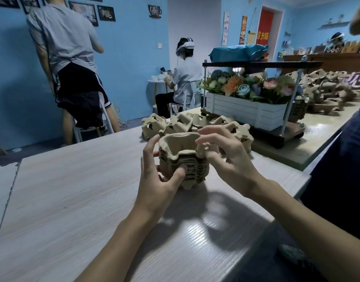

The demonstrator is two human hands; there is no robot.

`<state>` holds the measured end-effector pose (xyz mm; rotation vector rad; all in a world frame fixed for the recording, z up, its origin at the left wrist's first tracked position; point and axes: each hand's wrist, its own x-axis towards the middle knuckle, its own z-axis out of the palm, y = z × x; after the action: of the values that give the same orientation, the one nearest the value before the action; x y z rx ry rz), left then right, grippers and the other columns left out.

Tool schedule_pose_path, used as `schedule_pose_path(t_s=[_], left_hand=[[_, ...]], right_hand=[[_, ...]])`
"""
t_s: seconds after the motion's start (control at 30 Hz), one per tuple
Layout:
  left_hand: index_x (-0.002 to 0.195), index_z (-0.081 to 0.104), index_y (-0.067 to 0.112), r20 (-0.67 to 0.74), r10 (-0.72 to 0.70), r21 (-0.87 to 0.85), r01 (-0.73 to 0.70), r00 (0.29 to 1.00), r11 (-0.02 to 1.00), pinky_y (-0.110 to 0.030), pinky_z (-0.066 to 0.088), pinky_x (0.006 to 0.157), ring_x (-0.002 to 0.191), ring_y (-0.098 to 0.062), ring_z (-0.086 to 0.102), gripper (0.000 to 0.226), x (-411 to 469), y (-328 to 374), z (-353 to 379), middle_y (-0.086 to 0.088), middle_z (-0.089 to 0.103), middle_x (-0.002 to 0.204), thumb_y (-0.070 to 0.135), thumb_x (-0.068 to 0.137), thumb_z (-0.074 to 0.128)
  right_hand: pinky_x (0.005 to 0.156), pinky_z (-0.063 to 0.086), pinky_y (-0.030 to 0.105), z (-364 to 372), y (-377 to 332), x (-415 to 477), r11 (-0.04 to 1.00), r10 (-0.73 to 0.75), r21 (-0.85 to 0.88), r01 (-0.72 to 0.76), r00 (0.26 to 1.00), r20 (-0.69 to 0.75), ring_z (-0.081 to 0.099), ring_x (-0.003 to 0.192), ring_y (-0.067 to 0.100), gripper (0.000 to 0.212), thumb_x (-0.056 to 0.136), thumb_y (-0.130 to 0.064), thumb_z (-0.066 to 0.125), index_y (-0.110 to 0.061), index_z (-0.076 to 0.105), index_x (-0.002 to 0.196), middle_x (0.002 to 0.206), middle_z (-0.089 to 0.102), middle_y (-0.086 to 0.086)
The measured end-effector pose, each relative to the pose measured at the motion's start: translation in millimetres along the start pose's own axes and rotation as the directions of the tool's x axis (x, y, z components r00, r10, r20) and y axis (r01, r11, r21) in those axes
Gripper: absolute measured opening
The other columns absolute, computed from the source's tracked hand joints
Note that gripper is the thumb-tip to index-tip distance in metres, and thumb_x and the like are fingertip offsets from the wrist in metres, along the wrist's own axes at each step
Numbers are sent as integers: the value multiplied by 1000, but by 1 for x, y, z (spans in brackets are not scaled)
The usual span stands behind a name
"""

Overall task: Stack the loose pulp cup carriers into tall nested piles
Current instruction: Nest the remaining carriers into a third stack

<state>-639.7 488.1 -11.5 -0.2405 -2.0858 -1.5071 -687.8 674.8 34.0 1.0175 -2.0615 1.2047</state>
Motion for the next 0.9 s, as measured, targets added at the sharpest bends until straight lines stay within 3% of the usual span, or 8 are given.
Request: schedule_pose_path(t_s=[0.07,0.17,0.3,0.43,0.63,0.7,0.8,0.9], left_hand=[[127,40,60,3,6,25,-6,1000,1000,-49,54,96,120,-22,57,61,0,-1,0,10,43,132,57,72,66],[118,47,54,-4,-1,39,1,1000,999,-47,56,93,113,-17,58,52,0,-2,1,13,42,126,61,70,63],[118,47,51,-8,-20,47,20,1000,999,-46,58,89,111,-18,59,53,1,-3,0,14,42,126,64,70,63],[120,47,48,3,-27,68,27,1000,997,-45,58,90,112,-17,59,52,2,-4,1,11,43,129,61,73,65],[121,47,47,1,-27,71,27,1000,997,-44,57,90,112,-16,58,46,3,-7,2,11,43,130,49,82,72],[121,47,47,3,-26,69,26,1000,997,-45,56,91,112,-17,58,45,2,-8,2,12,43,129,43,85,73],[122,47,46,7,-28,71,27,1000,997,-44,57,89,110,-16,58,49,2,-6,2,14,42,128,52,78,69],[122,47,45,9,-32,67,31,999,997,-41,58,87,108,-13,59,52,2,-5,2,13,43,129,56,75,67]], right_hand=[[93,45,20,4,4,-3,1000,18,24,-18,1000,-3,54,114,9,31,89,-24,49,-7,71,103,119,59,1],[95,47,28,4,23,-1,997,70,-20,-72,993,-97,55,115,12,31,92,-25,51,-7,68,110,117,60,2],[99,32,14,-10,67,4,939,188,-262,-222,971,-149,49,120,27,43,79,-20,55,-9,64,120,123,59,9],[108,23,45,-24,98,7,814,302,-495,-306,949,-89,27,136,26,63,69,-30,55,-25,58,131,143,48,1],[114,19,54,-49,117,25,758,406,-544,-360,913,-39,15,145,31,75,82,-15,72,-33,40,146,158,26,12],[112,21,53,-59,126,28,729,440,-584,-356,898,2,20,143,29,67,85,-22,71,-38,43,143,155,34,8],[105,30,55,-69,135,28,722,428,-609,-327,904,21,31,134,28,50,86,-24,69,-45,53,129,141,50,-2],[101,31,51,-74,134,26,705,434,-611,-360,900,-29,33,130,31,54,87,-14,69,-31,51,135,133,53,6]])
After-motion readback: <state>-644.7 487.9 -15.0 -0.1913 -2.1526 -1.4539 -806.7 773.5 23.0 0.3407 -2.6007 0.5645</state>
